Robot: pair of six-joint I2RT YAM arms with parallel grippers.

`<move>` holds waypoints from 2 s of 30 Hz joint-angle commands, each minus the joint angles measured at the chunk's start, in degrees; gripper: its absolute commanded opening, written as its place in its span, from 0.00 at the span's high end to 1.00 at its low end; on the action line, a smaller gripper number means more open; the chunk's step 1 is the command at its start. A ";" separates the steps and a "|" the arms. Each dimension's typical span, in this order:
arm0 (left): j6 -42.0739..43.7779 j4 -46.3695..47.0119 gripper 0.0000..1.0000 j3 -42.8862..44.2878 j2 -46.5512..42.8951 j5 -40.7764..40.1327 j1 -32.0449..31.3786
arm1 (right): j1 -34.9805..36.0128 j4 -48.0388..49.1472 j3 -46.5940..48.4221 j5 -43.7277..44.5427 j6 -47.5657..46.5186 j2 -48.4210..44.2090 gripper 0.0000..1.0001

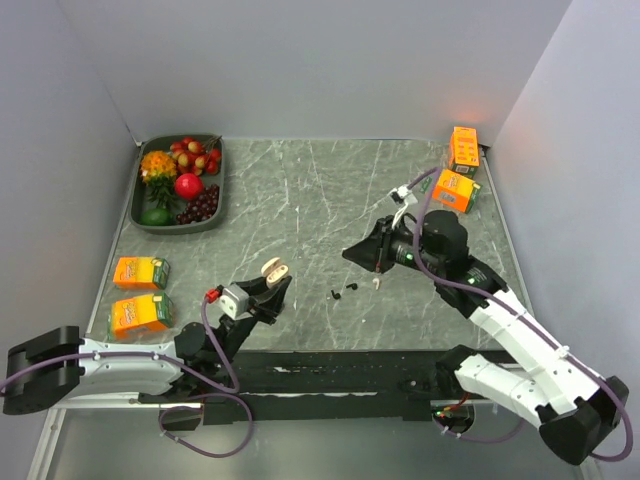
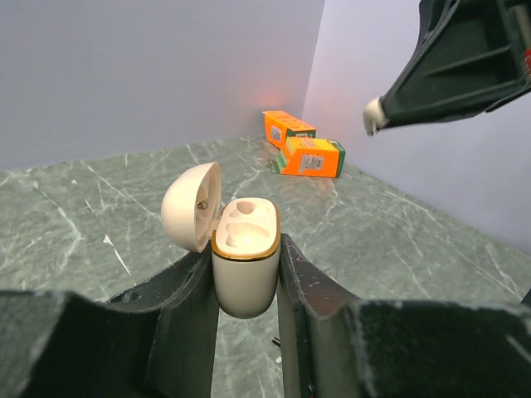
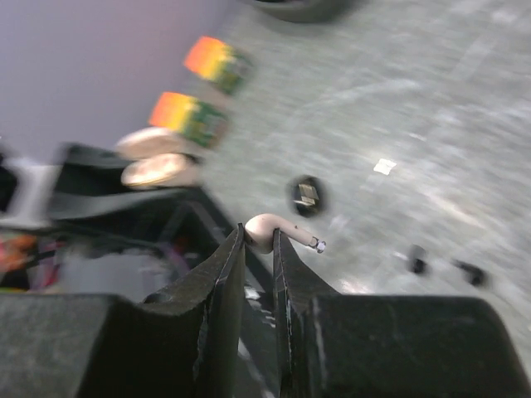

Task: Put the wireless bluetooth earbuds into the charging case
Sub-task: Pick up the earbud from the center of the board, then place the earbud in the charging case.

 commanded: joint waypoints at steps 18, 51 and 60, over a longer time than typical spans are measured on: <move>-5.53 33.42 0.99 -5.45 10.78 28.40 11.00 | -7.28 109.64 -20.08 -41.39 60.84 15.96 1.00; -4.39 10.66 0.99 8.61 -6.54 48.91 10.83 | 2.82 109.55 -12.34 -38.85 57.42 5.86 1.00; 0.27 6.53 0.99 12.22 -3.72 50.41 8.55 | 7.84 103.77 -9.70 -40.61 51.54 9.20 1.00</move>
